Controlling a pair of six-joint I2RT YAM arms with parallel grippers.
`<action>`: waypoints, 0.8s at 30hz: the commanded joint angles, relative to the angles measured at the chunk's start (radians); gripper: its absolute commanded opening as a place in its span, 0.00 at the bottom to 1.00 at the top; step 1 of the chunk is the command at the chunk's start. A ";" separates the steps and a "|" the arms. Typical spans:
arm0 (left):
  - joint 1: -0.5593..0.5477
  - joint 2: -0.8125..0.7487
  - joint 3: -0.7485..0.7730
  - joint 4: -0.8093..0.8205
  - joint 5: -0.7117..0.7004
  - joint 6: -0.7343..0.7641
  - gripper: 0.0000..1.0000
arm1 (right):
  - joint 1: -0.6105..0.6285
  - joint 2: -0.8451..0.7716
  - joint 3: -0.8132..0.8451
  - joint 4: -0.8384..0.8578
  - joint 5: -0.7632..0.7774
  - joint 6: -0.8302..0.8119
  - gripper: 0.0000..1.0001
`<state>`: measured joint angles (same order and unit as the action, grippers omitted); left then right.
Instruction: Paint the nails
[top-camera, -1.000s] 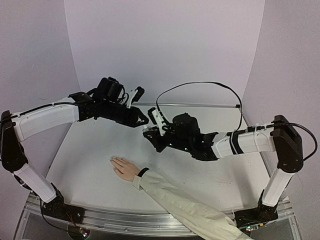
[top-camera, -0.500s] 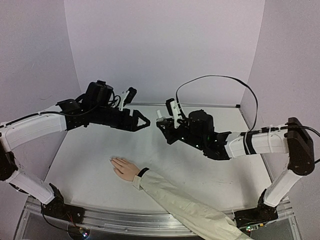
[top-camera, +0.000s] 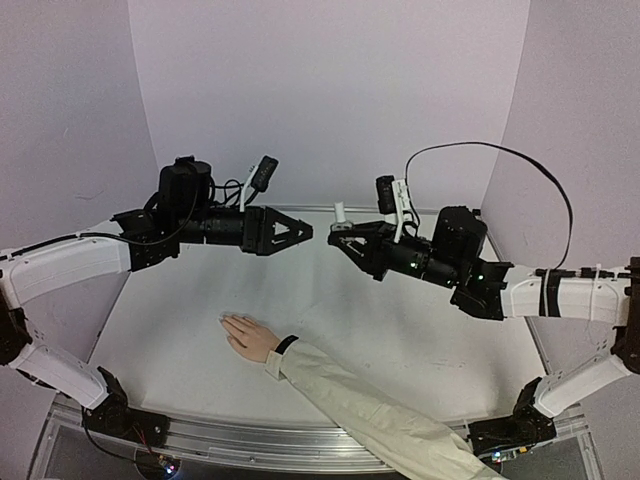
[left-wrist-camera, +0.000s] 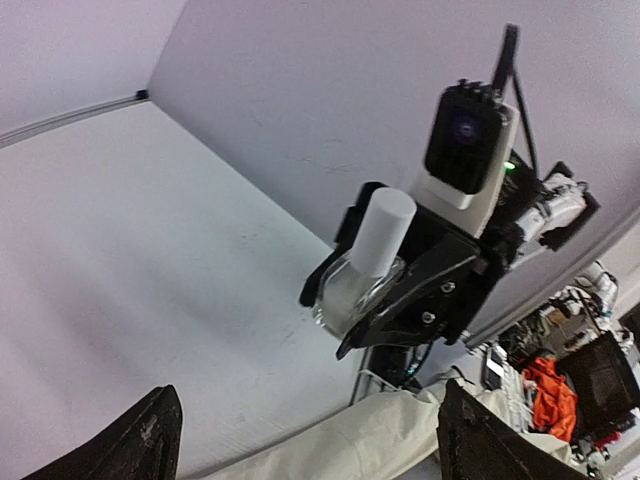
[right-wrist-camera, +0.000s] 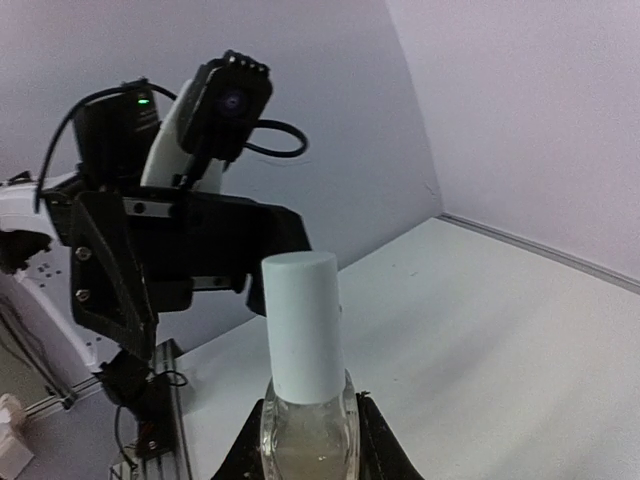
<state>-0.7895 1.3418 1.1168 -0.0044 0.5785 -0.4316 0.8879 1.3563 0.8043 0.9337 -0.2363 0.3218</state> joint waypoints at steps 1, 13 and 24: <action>-0.003 -0.012 -0.018 0.279 0.216 -0.063 0.88 | -0.033 0.016 0.039 0.196 -0.485 0.082 0.00; -0.042 0.009 0.022 0.344 0.281 -0.085 0.60 | -0.033 0.147 0.136 0.267 -0.668 0.191 0.00; -0.080 0.052 0.053 0.343 0.301 -0.047 0.27 | -0.038 0.107 0.102 0.272 -0.617 0.162 0.00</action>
<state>-0.8616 1.3918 1.1061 0.2962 0.8501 -0.4992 0.8532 1.5219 0.9001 1.1000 -0.8719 0.4934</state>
